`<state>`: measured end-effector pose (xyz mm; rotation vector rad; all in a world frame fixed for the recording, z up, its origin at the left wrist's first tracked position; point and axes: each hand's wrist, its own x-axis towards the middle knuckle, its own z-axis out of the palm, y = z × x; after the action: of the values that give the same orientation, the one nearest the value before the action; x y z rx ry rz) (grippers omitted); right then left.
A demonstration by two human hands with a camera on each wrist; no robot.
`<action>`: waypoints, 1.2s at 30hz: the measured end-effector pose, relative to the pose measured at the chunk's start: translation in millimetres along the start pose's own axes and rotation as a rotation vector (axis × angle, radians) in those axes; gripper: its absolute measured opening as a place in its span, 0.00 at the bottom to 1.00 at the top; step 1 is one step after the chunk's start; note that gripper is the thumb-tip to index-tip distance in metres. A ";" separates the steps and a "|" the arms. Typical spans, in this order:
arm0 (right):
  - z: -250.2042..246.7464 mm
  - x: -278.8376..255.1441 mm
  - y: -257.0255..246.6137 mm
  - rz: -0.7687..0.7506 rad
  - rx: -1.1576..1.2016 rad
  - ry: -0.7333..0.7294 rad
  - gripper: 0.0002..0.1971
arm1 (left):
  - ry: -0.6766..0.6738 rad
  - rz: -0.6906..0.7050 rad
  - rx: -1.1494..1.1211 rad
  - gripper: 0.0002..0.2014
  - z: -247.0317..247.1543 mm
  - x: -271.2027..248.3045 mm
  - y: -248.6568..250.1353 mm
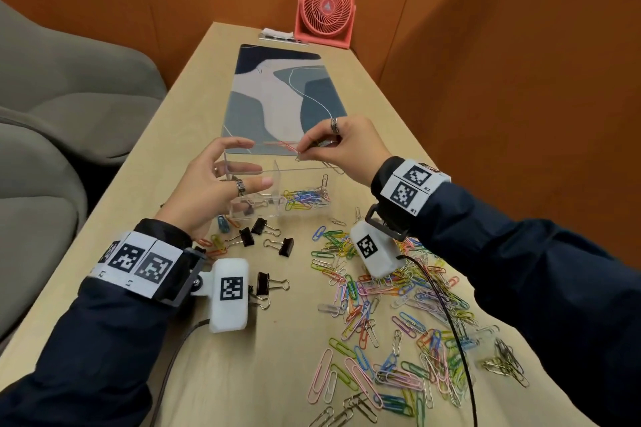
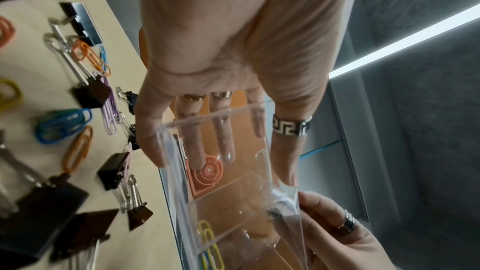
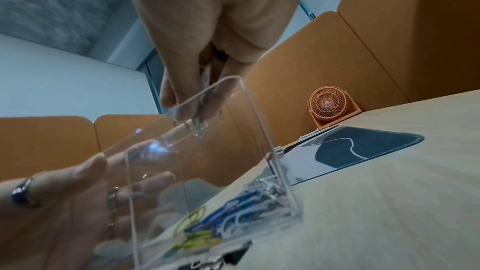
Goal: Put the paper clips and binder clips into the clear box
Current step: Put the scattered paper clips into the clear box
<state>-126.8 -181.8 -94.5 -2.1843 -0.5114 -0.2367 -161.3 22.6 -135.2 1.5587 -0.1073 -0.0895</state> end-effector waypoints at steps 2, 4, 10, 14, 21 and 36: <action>0.4 -1.5 1.9 -0.007 -0.028 -0.042 0.05 | 0.001 0.002 -0.008 0.27 0.7 -0.4 1.4; -0.6 -2.0 2.6 -0.001 -0.045 -0.116 0.06 | 0.001 0.001 -0.003 0.28 1.0 -1.4 2.9; -11.8 0.3 -5.4 0.023 -0.073 -0.211 0.09 | -0.001 -0.004 0.005 0.29 2.2 -2.9 4.0; -23.9 -3.4 -8.0 0.008 -0.040 -0.057 0.09 | -0.004 -0.006 0.013 0.29 2.4 -3.6 4.3; -58.1 -29.6 34.4 0.475 -0.471 -0.246 0.13 | 0.000 0.008 -0.014 0.28 2.0 -5.6 6.4; -68.3 -91.3 66.1 0.810 -0.663 -0.497 0.29 | 0.001 0.007 0.017 0.28 5.8 -9.9 7.5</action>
<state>-179.1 -297.3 -130.6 -2.9047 0.2775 0.6792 -172.0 18.1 -127.7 1.5748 -0.1130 -0.0829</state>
